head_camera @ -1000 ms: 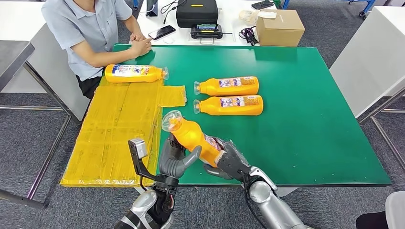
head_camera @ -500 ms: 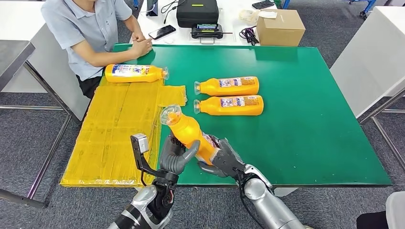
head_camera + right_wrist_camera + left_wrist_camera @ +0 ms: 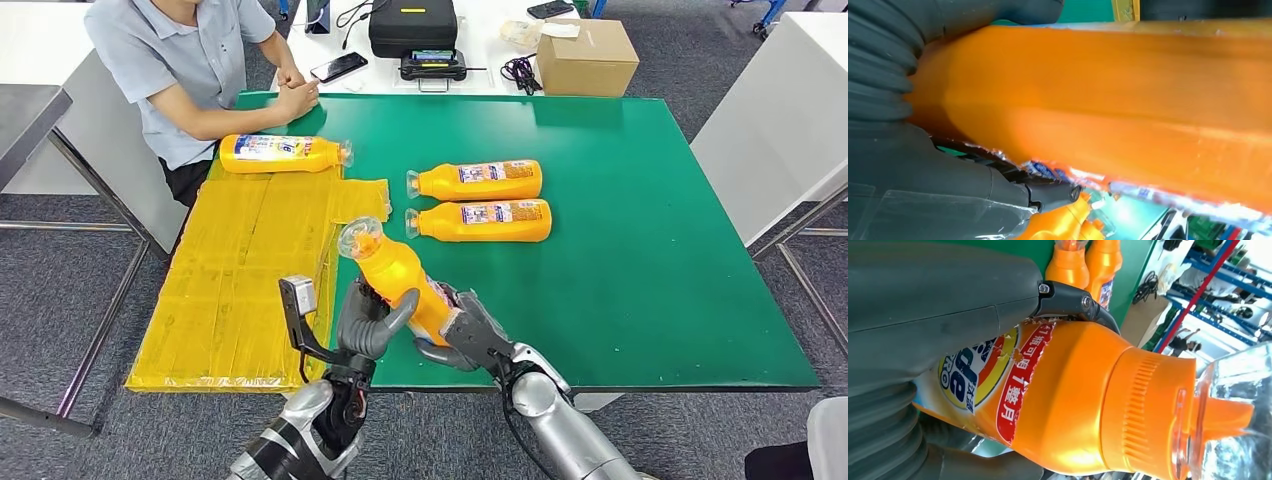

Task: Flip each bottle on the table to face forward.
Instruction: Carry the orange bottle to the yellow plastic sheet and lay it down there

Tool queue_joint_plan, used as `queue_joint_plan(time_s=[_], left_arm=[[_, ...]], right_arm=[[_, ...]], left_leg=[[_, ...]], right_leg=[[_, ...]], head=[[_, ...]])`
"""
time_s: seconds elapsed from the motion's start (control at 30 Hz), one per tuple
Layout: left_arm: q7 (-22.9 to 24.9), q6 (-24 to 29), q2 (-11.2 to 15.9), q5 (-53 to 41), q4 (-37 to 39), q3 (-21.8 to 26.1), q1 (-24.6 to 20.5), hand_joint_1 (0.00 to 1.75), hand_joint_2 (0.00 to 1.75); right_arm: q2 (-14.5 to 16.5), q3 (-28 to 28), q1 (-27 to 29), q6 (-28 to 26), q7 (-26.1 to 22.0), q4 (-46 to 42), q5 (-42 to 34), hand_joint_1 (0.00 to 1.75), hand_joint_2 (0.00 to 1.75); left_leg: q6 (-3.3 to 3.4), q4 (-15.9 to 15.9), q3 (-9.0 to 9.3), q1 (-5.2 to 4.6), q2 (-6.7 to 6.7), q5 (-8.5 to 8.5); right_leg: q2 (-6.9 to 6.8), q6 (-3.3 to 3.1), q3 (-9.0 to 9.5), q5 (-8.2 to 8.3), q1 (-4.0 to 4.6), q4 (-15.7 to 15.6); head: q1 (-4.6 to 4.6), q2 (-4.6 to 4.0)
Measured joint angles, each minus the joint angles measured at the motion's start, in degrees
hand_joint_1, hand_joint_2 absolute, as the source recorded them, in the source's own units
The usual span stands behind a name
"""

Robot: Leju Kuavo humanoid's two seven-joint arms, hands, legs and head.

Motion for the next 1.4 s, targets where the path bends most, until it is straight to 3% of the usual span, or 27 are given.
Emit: queue_joint_plan(time_s=[0.23, 0.43, 0.67, 0.97, 1.07, 1.23, 1.3, 1.4], left_arm=[[-1.36, 6.25, -0.22, -6.31, -0.46, 0.05, 1.02, 1.75, 1.75], [-4.28, 15.60, -0.21, -18.11, -0.46, 0.02, 0.93, 1.75, 1.75], [-3.51, 14.68, -0.01, -20.75, -4.41, 0.70, 1.93, 1.75, 1.75], [-5.34, 18.56, 1.03, -26.94, -10.30, 1.23, 3.18, 1.75, 1.75], [-7.82, 25.33, 0.60, -42.64, -10.31, 3.32, 3.38, 1.75, 1.75], [-5.99, 28.00, -1.84, -93.37, -9.12, 13.15, 3.89, 1.75, 1.75], [-3.19, 28.09, -2.27, -103.38, -8.23, 16.81, 3.82, 1.75, 1.75], [3.66, 28.25, -2.12, -111.19, -6.32, 20.98, 2.89, 1.75, 1.75]], right_arm=[[0.10, 0.22, 0.71, -3.01, -0.05, -0.52, 1.33, 0.00, 1.75], [-0.03, -0.96, 3.23, -6.72, -0.09, -1.49, 3.29, 0.00, 1.75], [-0.02, -3.79, 5.55, -7.57, -0.21, -1.74, 3.81, 0.00, 1.75], [0.01, -6.29, 6.95, -8.52, -0.34, -1.84, 4.47, 0.00, 1.75], [0.09, -6.73, 7.09, -8.87, -0.83, -1.89, 5.20, 0.00, 1.75], [0.76, -7.41, 6.69, -8.47, -2.17, -1.72, 6.21, 0.00, 1.75], [1.13, -7.67, 6.40, -7.57, -2.60, -1.48, 6.01, 0.00, 1.75], [1.45, -8.12, 6.14, -6.65, -2.96, -1.26, 5.69, 0.00, 1.75]], left_leg=[[0.00, 0.00, -0.05, 0.00, 0.00, 0.00], [0.00, 0.00, -0.07, 0.00, -0.02, 0.00], [0.00, 0.00, -0.11, 0.00, 0.00, 0.00], [0.00, 0.00, -0.10, 0.00, 0.01, 0.00], [0.00, 0.00, -0.10, 0.00, 0.01, 0.00], [0.00, 0.00, -0.10, -0.01, 0.07, 0.00], [0.00, 0.00, -0.09, -0.01, 0.14, 0.00], [-0.01, 0.00, -0.08, 0.01, 0.08, 0.02]], right_leg=[[0.00, 0.00, -0.07, 0.00, 0.00, 0.00], [-0.01, 0.00, -0.08, 0.00, 0.00, 0.00], [0.00, 0.00, -0.11, 0.00, 0.00, 0.00], [0.00, 0.00, -0.12, 0.00, 0.00, 0.00], [0.00, 0.00, -0.12, 0.00, 0.00, 0.00], [0.03, 0.00, -0.12, 0.01, -0.01, 0.00], [0.06, 0.00, -0.15, 0.03, -0.01, 0.00], [0.03, 0.00, -0.16, 0.02, 0.01, 0.01]], head=[[0.00, 0.00], [-0.01, 0.00], [-0.01, 0.00], [0.00, 0.00], [-0.01, 0.00], [0.00, 0.00], [-0.01, 0.00], [0.00, 0.00]])
